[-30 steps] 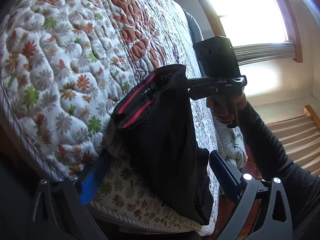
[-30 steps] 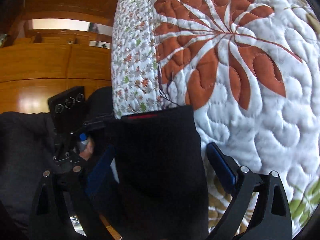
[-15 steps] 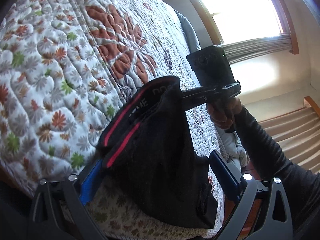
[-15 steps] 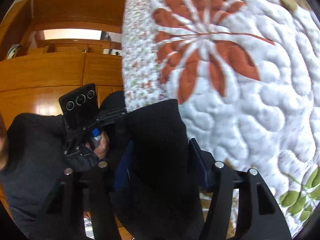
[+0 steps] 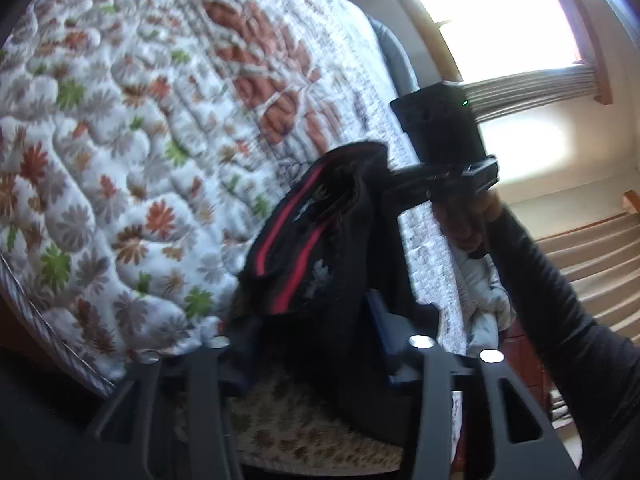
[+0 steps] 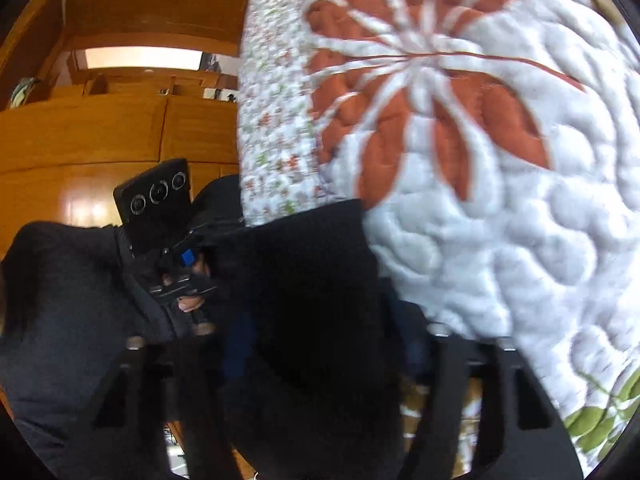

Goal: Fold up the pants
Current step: 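Lift the black trousers off the quilt with both grippers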

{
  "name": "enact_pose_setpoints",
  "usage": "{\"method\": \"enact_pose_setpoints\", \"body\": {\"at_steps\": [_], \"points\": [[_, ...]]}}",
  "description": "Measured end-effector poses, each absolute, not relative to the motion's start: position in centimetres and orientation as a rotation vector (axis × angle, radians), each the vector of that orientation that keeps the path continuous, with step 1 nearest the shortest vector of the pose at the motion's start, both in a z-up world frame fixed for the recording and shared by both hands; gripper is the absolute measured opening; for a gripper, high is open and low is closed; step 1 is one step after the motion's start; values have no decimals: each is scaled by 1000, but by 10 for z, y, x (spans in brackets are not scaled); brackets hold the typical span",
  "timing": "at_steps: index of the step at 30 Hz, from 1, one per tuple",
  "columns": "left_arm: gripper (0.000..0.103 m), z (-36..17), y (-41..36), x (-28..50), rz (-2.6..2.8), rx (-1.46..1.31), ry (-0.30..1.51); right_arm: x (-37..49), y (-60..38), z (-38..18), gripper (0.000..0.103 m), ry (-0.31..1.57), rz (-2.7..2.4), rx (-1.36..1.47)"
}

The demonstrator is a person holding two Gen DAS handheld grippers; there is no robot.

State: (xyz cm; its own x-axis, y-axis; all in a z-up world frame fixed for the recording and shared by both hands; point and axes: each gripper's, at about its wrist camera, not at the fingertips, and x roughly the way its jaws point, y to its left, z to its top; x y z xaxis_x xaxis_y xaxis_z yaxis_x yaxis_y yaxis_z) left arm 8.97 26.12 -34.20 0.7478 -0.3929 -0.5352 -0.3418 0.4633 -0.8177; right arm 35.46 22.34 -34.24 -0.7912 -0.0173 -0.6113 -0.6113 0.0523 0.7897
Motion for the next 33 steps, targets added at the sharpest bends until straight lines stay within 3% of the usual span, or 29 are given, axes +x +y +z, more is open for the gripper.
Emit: {"method": "enact_pose_setpoints", "body": {"at_steps": [7,11,33], "points": [[41,-329,262,93,-88,-1102,728,361,211,-332,40,1841,1757,-602],[26,-318,259,96,-78,-1054,730,354,205,-316,39,1777,1718,-618],[22,-138,185,96,-173,-676,724,298,92,-108,37,1250,1399,-703]]}}
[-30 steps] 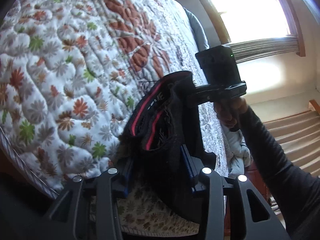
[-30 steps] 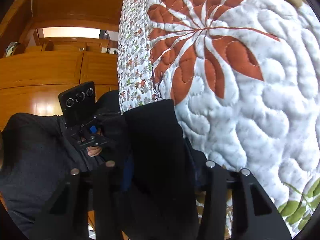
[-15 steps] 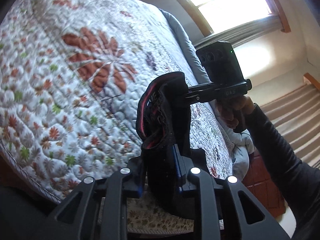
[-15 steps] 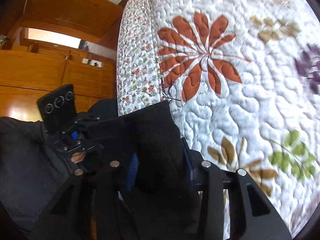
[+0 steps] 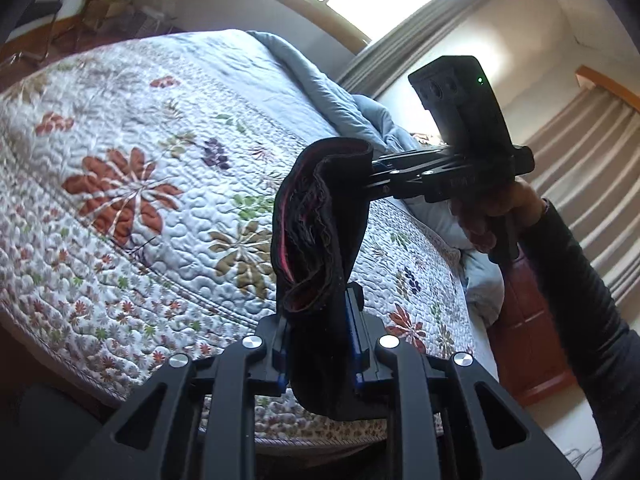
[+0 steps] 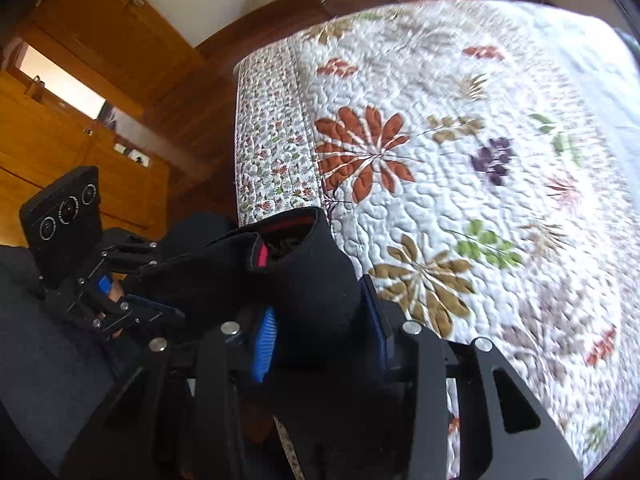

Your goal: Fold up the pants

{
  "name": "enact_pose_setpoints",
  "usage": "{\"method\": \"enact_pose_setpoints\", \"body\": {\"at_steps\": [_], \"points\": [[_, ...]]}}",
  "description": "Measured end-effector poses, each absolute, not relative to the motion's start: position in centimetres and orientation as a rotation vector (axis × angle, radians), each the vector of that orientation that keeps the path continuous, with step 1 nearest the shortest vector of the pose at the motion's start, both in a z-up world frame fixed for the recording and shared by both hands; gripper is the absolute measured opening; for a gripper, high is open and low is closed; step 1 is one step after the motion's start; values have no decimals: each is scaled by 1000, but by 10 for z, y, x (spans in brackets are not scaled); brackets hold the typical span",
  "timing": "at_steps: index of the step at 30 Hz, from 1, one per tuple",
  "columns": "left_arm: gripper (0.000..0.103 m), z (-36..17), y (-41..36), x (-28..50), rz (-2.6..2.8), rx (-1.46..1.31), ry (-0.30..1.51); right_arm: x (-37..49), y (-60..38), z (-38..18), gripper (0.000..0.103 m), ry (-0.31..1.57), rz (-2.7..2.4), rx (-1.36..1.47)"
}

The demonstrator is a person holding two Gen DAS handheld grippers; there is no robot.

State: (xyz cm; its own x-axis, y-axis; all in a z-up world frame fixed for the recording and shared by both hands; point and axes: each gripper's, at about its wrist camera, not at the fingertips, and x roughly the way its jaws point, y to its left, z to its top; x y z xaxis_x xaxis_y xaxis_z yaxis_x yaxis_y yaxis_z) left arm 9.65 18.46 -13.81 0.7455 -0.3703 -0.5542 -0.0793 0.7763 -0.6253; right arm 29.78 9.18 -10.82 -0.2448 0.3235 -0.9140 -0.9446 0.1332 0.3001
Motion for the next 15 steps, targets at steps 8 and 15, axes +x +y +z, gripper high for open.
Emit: {"method": "enact_pose_setpoints", "body": {"at_steps": [8,15], "points": [[22,-98,139,88,-213,-542,729,274,38,-61,36,1128,1301,-697],[22,-73,107,88,-258,-451,723,260,1,-35,34,1053,1208,-708]]}}
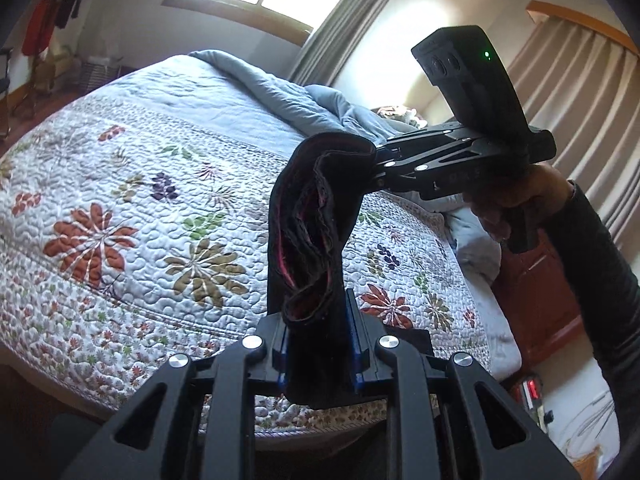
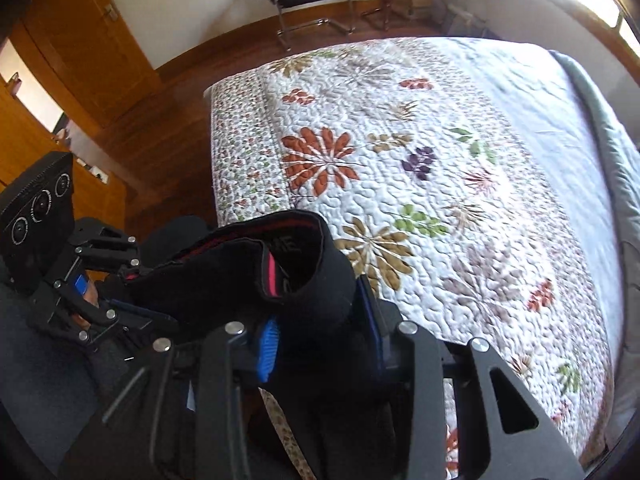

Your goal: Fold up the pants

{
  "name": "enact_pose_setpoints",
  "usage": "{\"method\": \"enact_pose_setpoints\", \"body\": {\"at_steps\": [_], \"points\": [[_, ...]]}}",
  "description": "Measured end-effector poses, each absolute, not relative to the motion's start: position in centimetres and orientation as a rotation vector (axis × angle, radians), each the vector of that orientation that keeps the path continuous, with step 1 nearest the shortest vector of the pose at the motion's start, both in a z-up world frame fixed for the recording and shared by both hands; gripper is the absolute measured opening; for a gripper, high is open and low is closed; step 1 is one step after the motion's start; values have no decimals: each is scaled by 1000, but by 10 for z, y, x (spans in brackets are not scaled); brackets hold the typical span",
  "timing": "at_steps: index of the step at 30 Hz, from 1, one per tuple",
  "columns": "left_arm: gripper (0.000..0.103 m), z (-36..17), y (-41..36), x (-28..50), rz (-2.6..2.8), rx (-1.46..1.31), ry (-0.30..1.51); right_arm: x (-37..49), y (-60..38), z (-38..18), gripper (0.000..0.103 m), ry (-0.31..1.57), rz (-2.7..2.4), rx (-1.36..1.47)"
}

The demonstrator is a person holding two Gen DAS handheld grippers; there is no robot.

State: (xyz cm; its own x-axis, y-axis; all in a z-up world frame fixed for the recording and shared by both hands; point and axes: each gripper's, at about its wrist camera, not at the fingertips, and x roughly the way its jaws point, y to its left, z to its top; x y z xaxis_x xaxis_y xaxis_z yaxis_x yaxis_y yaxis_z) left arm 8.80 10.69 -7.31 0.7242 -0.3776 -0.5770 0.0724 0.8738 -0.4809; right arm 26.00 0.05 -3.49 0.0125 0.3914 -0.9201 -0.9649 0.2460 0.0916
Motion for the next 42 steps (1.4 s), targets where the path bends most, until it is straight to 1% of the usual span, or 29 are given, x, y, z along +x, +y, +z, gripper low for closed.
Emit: {"method": "enact_pose_setpoints", "body": {"at_steps": [9,22,42], "points": [[22,-58,74,93,-301,-368,729,248,-35,-21,32,1004,1101,-716],[22,-42,28,100,-364,-265,735,240,-90,-8,32,972,982,-702],[22,-46,-55,111,-463,-145,769,233,-164,-19,32,950,883,-703]]}}
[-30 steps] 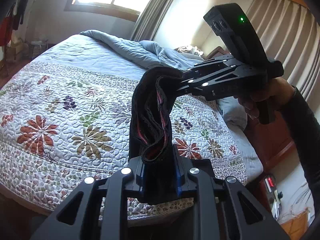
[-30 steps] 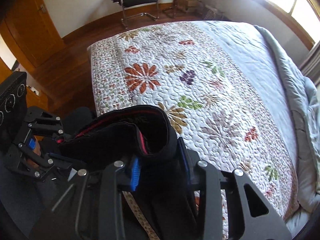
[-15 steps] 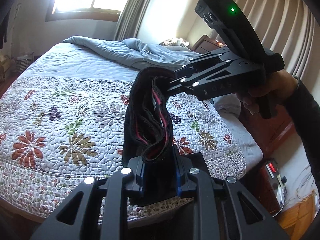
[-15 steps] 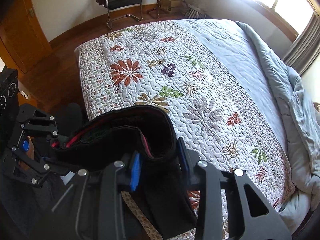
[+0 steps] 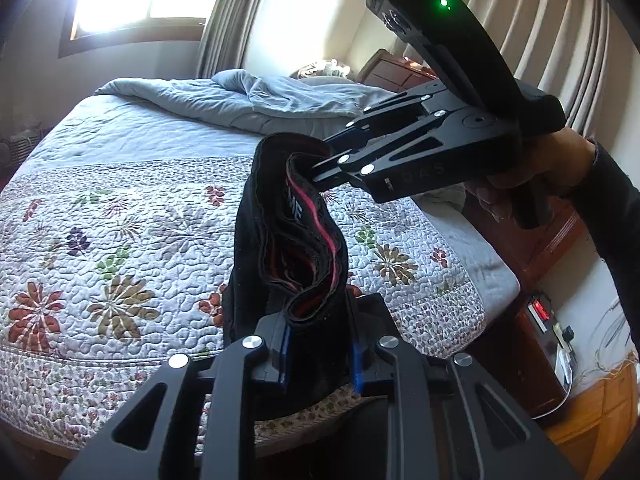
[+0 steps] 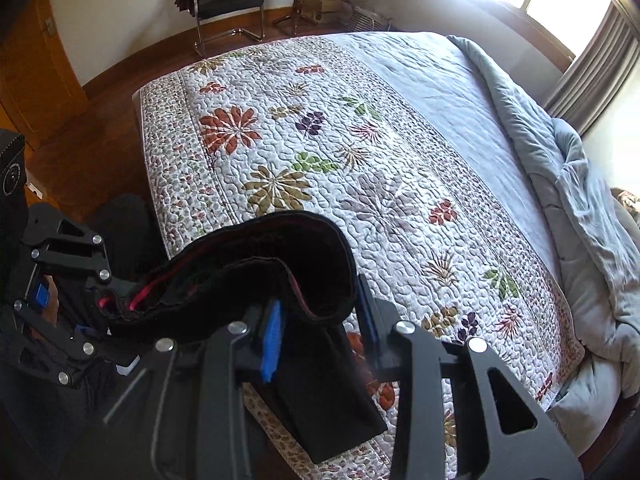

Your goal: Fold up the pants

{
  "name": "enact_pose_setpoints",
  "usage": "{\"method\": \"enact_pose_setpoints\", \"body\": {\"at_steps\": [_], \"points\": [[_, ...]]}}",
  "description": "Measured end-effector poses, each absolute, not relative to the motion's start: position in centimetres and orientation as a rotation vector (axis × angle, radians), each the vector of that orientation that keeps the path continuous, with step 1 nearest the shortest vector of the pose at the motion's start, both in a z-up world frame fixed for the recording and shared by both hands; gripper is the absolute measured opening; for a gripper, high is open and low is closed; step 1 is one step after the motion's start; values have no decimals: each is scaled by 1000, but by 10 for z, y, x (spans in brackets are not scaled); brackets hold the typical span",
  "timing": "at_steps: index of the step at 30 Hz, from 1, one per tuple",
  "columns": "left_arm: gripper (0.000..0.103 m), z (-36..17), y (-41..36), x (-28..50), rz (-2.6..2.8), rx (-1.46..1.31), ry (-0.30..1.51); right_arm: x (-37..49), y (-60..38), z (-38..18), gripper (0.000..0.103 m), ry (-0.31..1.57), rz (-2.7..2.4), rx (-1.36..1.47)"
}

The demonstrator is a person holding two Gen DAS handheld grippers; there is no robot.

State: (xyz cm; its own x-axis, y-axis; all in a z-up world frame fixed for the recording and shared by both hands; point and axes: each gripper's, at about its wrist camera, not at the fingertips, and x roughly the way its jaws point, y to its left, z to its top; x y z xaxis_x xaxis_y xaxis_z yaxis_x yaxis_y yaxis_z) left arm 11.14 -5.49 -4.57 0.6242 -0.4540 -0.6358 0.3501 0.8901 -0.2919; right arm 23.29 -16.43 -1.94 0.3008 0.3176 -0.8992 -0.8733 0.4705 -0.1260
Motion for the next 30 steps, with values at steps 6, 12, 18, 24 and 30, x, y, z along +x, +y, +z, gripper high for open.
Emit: {"method": "enact_pose_setpoints", "body": {"at_steps": [6,12,18,24,30], "points": [[22,-52,-72,117,-495,-136,785,236,-183,-25,31,948,854,-696],[22,-58,-85,122,-523,-127,795,240,-199,-32,30,959,839,-681],[22,-66,-95,129,-546,-124,811,244,-210,-42,30,971,832,-669],[22,-74,-111,136,-570,-117,831,248,-224,-50,30,979,830,-649],[22,-84,-127,144,-598,-107,855,251,-241,-62,30,988,820,-630]]}}
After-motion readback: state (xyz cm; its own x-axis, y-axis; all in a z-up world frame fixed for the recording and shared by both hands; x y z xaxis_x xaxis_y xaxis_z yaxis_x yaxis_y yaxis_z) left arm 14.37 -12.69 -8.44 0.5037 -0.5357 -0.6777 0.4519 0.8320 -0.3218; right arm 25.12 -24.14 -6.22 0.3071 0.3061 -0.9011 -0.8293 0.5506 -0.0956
